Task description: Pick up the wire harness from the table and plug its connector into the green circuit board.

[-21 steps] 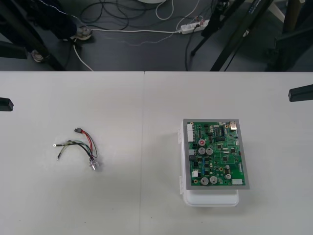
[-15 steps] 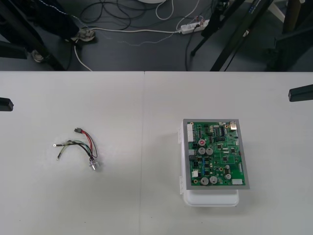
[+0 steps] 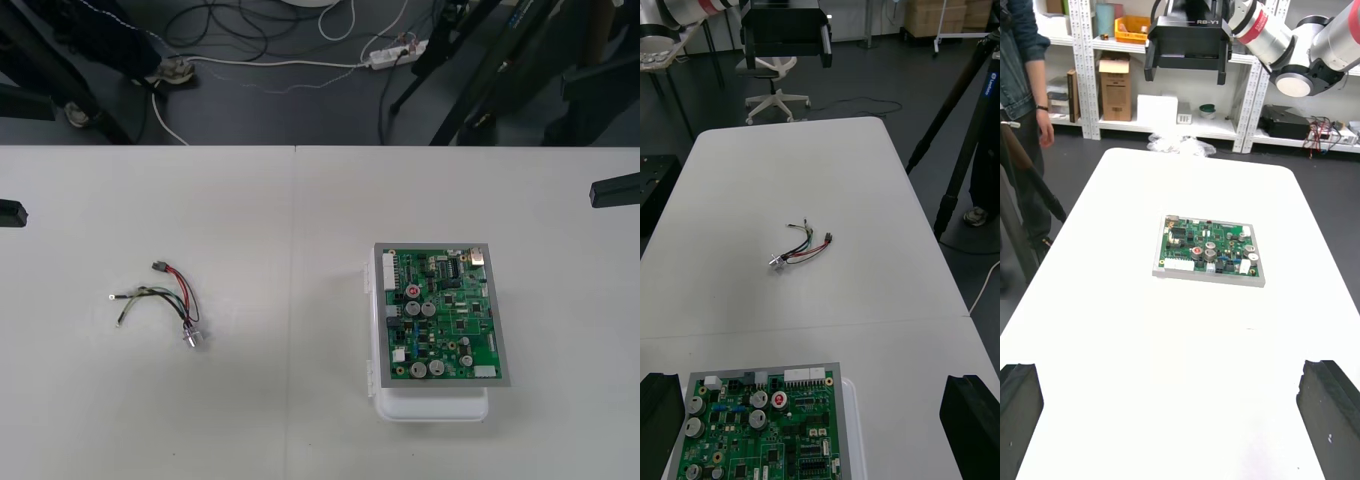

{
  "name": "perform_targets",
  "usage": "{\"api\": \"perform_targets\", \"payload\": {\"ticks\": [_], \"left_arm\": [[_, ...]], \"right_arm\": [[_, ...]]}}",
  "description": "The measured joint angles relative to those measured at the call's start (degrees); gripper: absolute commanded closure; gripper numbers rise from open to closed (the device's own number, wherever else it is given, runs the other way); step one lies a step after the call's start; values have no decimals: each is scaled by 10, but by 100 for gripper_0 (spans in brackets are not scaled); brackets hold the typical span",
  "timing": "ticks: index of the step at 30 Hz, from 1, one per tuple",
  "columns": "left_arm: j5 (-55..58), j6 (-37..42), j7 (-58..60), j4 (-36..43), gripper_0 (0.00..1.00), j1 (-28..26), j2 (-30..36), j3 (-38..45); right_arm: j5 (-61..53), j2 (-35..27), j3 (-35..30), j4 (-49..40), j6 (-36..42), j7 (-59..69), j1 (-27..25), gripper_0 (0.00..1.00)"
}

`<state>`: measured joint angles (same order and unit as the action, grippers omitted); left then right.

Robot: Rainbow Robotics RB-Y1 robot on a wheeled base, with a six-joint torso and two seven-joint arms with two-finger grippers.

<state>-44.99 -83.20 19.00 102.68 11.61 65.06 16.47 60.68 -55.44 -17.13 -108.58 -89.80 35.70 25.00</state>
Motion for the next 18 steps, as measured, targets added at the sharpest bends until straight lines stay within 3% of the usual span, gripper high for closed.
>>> {"api": "perform_targets", "payload": {"ticks": [18], "left_arm": [[0, 0, 0, 0, 0, 0, 0, 0]], "right_arm": [[0, 0, 0, 0, 0, 0, 0, 0]]}}
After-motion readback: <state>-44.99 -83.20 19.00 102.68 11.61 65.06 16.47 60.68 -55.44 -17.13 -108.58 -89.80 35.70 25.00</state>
